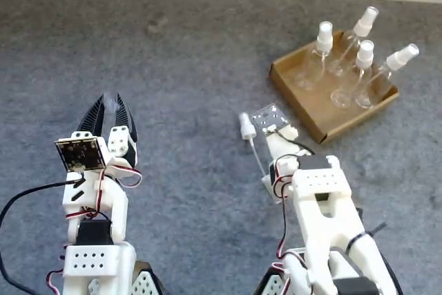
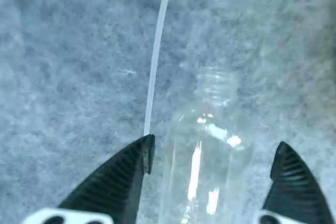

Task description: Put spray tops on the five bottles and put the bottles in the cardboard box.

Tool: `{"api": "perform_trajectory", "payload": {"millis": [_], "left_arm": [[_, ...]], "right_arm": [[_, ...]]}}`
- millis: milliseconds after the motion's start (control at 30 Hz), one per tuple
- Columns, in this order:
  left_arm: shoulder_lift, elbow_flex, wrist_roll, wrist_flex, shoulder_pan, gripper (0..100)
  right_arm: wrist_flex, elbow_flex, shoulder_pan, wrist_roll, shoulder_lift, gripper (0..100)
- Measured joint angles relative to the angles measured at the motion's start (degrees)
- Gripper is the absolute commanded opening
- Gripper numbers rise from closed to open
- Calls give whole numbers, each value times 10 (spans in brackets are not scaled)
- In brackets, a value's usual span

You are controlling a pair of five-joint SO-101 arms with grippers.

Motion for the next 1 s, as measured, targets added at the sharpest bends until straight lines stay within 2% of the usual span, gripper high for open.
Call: {"api": "perform_trajectory", "payload": {"millis": [200, 400, 600, 1000], "left_arm": [[0, 0, 0, 0, 0, 66], [0, 0, 0, 0, 0, 66], [0, 0, 0, 0, 0, 66], [0, 0, 0, 0, 0, 66]], "right_arm": [[-31, -1, 0, 0, 44, 311], [-33, -1, 29, -1, 74, 309], [-36, -2, 32, -2, 84, 178], [-40, -3, 37, -1, 84, 171]]}}
